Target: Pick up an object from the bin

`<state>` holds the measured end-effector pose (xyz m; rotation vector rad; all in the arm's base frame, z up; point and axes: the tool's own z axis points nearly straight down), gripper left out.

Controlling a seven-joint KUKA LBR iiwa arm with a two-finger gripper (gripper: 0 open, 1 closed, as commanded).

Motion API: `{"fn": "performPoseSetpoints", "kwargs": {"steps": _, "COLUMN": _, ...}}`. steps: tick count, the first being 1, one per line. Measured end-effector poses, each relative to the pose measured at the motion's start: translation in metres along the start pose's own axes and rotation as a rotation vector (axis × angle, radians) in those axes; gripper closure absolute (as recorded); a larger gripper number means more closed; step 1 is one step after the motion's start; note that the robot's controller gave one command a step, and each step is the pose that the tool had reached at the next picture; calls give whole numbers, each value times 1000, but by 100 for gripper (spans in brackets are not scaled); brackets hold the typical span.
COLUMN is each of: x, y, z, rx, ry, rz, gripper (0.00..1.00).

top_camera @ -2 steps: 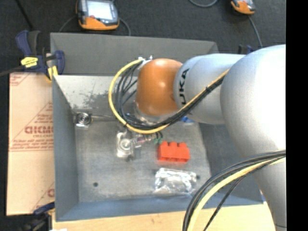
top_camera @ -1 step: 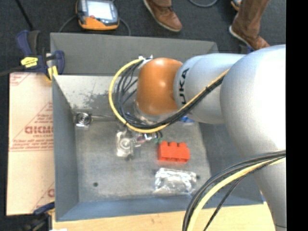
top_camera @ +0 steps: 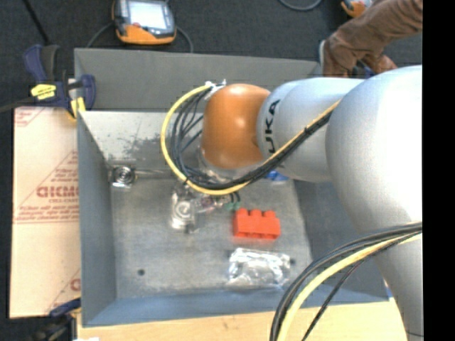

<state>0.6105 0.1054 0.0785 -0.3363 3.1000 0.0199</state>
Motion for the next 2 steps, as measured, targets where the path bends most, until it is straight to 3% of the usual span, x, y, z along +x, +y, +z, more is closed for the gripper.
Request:
{"fn": "performPoseSetpoints", "kwargs": {"steps": 1, "x": -4, "y": 0, "z": -51, "rx": 9, "ry": 15, "rz": 0, "gripper": 100}}
{"fn": "performPoseSetpoints", "kwargs": {"steps": 2, "x": -8, "y": -1, "z": -123, "rx": 12, "ry": 13, "rz": 5, "gripper": 100}}
